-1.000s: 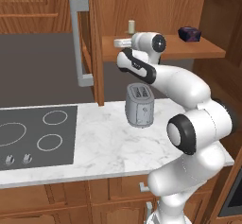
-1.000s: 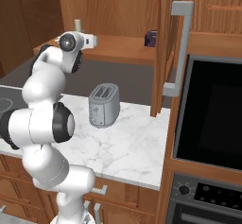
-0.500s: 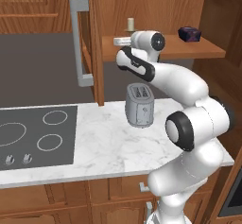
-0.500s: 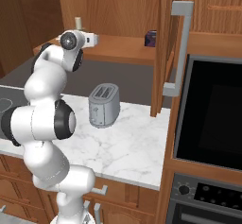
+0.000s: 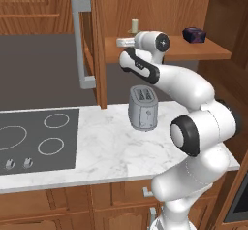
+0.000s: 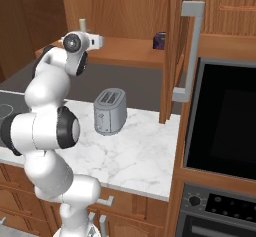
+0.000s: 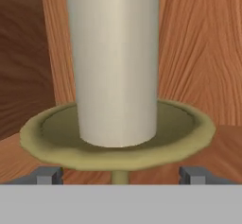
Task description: Pick the candle and candle from the dining table and place them in the open cabinet. Close the cabinet after placing the objects.
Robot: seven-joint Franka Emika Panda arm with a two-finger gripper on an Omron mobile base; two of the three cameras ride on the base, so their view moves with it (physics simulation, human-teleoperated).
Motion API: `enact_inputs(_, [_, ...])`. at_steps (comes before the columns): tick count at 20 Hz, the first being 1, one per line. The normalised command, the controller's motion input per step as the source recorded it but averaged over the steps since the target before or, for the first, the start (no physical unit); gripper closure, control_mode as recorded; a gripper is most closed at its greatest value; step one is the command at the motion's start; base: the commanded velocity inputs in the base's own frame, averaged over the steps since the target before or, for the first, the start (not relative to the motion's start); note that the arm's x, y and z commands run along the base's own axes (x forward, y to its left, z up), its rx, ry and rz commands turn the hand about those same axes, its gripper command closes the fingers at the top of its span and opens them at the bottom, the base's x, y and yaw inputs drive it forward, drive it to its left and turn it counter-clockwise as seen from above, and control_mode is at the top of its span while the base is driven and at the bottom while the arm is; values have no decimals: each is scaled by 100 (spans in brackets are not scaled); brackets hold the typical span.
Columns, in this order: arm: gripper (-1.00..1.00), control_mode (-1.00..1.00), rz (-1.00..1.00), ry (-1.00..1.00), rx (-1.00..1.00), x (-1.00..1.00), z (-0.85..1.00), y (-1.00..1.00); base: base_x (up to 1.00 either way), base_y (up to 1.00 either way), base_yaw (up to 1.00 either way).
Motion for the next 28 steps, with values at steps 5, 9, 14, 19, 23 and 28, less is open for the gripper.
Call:
enact_inputs(5, [-100,-100,0,0,0,-15,0,0,0,0,0])
enact_inputs(9, [-100,-100,0,0,0,-18,0,-2,0,0,0])
enact_inputs(14, [-100,-100,0,0,1,-39,16,-13,0,0,0])
enact_inputs(19, [-100,-100,0,0,2,-56,25,-21,0,0,0])
enact_inputs(23, [-100,-100,0,0,3,-75,26,-1,0,0,0])
enact_inputs(28, [-100,-100,0,0,1,-95,16,-2,0,0,0])
